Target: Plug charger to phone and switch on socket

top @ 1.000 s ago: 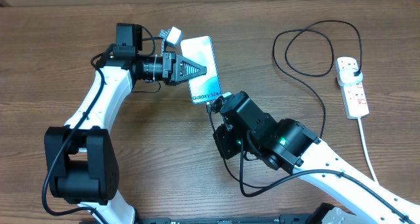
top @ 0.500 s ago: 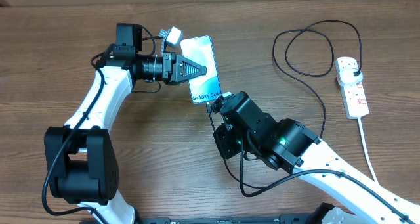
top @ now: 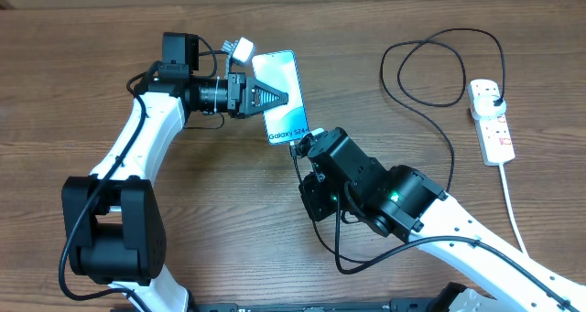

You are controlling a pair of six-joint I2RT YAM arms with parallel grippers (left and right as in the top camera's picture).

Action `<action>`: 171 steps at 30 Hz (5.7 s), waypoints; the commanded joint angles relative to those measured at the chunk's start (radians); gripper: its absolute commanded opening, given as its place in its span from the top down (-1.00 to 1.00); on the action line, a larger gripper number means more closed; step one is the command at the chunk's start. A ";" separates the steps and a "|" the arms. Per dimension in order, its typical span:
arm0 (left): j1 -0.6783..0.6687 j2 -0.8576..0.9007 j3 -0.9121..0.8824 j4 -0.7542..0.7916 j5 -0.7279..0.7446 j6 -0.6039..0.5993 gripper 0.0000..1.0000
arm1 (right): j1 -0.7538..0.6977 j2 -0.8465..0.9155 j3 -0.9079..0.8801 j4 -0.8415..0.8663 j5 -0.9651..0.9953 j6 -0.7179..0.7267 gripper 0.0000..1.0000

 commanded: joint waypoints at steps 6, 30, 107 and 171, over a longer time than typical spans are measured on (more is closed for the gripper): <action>0.003 -0.013 0.021 0.003 0.048 -0.016 0.91 | 0.004 -0.014 -0.002 0.009 -0.035 -0.004 0.92; 0.003 -0.013 0.021 0.003 0.070 -0.056 0.92 | 0.003 0.003 -0.003 0.010 0.013 -0.004 0.92; -0.003 -0.013 0.021 0.003 0.063 -0.029 0.91 | 0.003 0.098 -0.002 0.228 0.126 0.026 0.88; -0.197 0.016 0.023 -0.101 -0.657 -0.050 0.91 | 0.003 -0.529 0.221 -0.092 0.512 0.041 -0.96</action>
